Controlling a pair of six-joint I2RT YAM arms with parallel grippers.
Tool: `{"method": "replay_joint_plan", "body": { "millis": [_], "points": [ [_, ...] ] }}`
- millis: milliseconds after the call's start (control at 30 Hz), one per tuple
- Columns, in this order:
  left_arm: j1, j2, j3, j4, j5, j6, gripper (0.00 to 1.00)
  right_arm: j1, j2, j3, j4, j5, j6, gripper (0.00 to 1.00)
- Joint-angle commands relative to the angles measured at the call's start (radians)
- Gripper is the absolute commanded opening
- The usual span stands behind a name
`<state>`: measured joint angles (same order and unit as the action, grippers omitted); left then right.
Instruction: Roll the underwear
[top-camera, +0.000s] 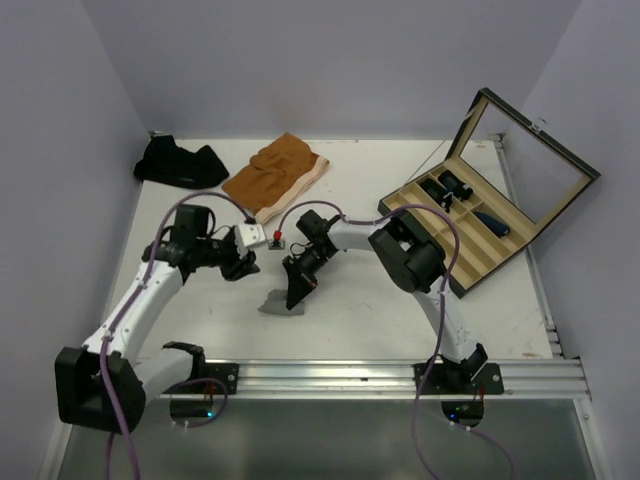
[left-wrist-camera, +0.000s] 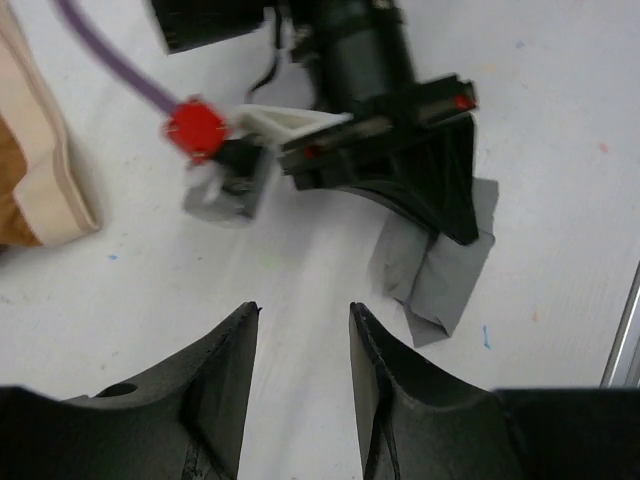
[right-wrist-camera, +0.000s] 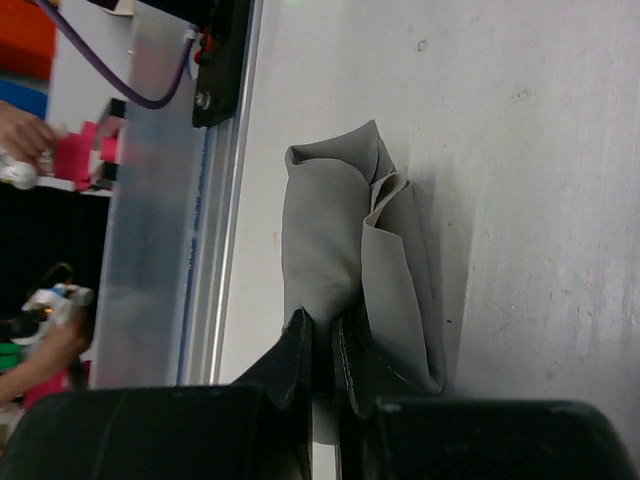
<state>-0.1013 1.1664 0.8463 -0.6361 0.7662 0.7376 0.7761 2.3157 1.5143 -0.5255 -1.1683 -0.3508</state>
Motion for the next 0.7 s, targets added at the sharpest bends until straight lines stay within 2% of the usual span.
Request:
{"method": "replay_joint_plan", "body": {
  "millis": [0, 133, 167, 267, 667],
  "points": [
    [-0.147, -0.143, -0.123, 0.001, -0.116, 0.141, 0.45, -0.011, 0.126, 0.003, -0.156, 0.174, -0.022, 0.00],
    [-0.313, -0.209, -0.280, 0.050, -0.220, 0.157, 0.45, -0.017, 0.155, 0.026, -0.165, 0.170, -0.005, 0.00],
    [-0.377, -0.211, -0.297, 0.084, -0.240, 0.157, 0.45, -0.018, 0.160, 0.029, -0.171, 0.171, 0.001, 0.00],
    [-0.458, -0.186, -0.332, 0.142, -0.289, 0.169, 0.45, -0.020, 0.180, 0.035, -0.172, 0.170, 0.015, 0.00],
    [-0.578, -0.001, -0.368, 0.323, -0.395, 0.171, 0.45, -0.020, 0.192, 0.027, -0.166, 0.174, 0.032, 0.00]
  ]
}}
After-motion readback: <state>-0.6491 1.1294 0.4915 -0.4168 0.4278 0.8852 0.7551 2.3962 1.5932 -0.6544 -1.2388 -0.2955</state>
